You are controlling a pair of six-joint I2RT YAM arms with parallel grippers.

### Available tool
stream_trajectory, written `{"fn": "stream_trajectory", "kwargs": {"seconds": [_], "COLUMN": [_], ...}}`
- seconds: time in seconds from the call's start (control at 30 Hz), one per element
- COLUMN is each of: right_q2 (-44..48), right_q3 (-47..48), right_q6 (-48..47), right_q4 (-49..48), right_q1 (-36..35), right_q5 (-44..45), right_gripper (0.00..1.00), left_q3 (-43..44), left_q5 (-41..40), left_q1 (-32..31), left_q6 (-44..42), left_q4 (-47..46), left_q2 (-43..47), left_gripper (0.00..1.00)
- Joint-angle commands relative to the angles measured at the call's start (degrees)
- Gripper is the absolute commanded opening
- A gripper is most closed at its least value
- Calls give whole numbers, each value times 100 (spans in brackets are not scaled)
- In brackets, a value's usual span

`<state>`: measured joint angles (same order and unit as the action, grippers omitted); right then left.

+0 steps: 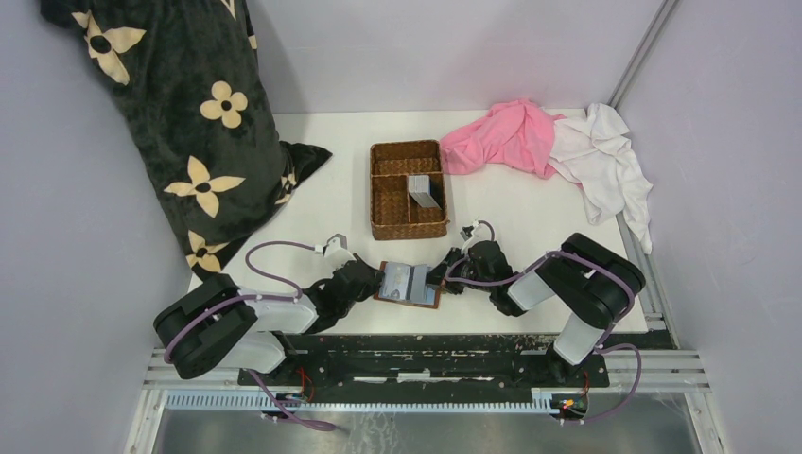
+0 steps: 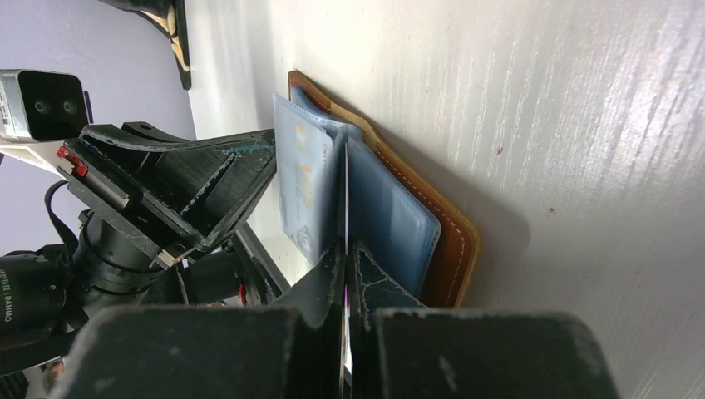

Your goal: Put the credit cards into the card holder

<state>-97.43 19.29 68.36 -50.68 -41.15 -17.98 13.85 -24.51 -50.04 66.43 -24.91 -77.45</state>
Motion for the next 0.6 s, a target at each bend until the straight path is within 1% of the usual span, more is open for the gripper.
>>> {"fn": "stream_trajectory", "kwargs": {"seconds": [0.0, 0.2, 0.57], "right_q2": [-173, -310, -452], "right_q3": [-3, -115, -135], "right_q6": [90, 150, 198], "right_q4": [-589, -860, -1063], "right_q1": [-30, -31, -25], "right_q5": [-83, -53, -39], "right_gripper": [1, 1, 1], "left_q3": [-336, -403, -418], "left_q5": [206, 148, 121], "left_q1": [-128, -169, -198], "left_q6": [7, 54, 76], "left_q4": [1251, 1260, 1271], "left_q2": [-393, -337, -314], "left_gripper": [10, 10, 9]}}
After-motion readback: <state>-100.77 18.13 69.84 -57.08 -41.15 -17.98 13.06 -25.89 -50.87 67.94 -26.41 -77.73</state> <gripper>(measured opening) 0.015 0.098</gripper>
